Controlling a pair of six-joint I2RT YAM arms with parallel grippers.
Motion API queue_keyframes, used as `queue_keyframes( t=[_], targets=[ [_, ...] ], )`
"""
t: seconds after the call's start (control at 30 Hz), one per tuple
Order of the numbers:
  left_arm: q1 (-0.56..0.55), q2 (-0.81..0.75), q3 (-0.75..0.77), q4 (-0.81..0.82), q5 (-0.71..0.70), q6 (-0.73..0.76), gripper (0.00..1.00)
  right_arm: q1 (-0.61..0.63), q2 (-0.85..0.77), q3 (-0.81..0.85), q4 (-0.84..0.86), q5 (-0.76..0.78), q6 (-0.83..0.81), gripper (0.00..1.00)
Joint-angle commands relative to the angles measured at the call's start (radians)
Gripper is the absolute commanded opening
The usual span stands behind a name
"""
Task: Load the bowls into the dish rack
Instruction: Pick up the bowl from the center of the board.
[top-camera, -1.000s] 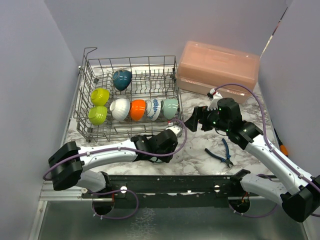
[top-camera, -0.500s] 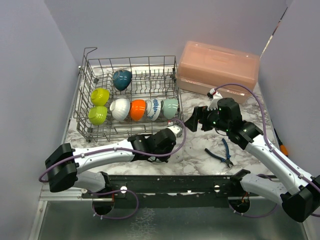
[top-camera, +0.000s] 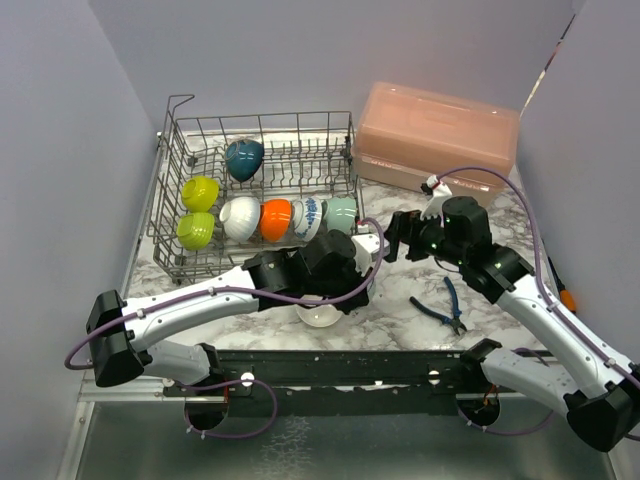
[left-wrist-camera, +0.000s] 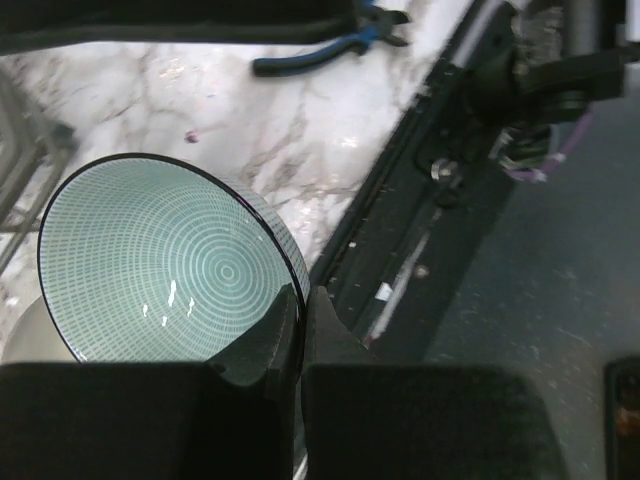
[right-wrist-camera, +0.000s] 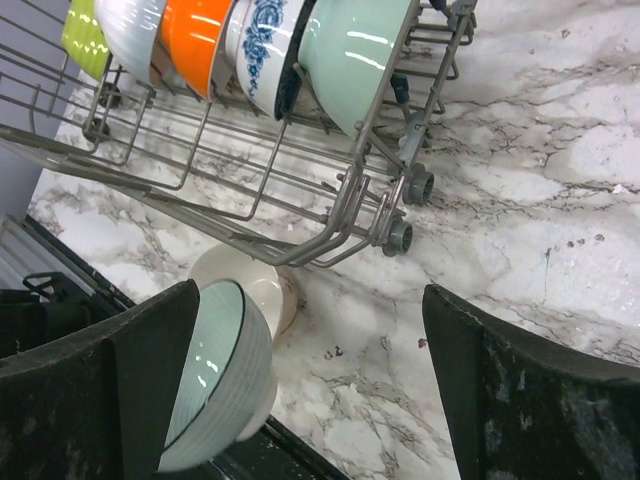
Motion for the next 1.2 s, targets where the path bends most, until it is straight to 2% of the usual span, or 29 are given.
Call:
queue_keyframes(
  t=[0.0,0.3,0.5,0.67,0.87,1.17],
  targets=[
    [-0.001,-0.012,0.082,0.03,0.207,0.062,0.0,0.007,-0.043,0.043,0.016,0.047,-0.009,0.98],
    [0.008,-0.02,0.189,0.147,0.259,0.121,0.0,0.008,-0.115,0.076,0.0,0.153,0.012,1.0],
    [0.06,-0.039,0.2,0.204,0.079,0.226,0.0,0.008,-0.145,0.105,-0.016,0.201,0.072,1.0],
    [0.08,-0.053,0.141,0.235,-0.108,0.343,0.0,0.007,-0.122,0.16,-0.038,0.176,0.105,1.0],
    [0.08,-0.056,0.099,0.266,-0.302,0.506,0.0,0.007,-0.05,0.188,-0.039,0.06,0.139,1.0],
    [0.08,-0.048,0.096,0.268,-0.301,0.635,0.0,0.007,0.093,0.252,-0.029,-0.072,0.128,1.0]
  ],
)
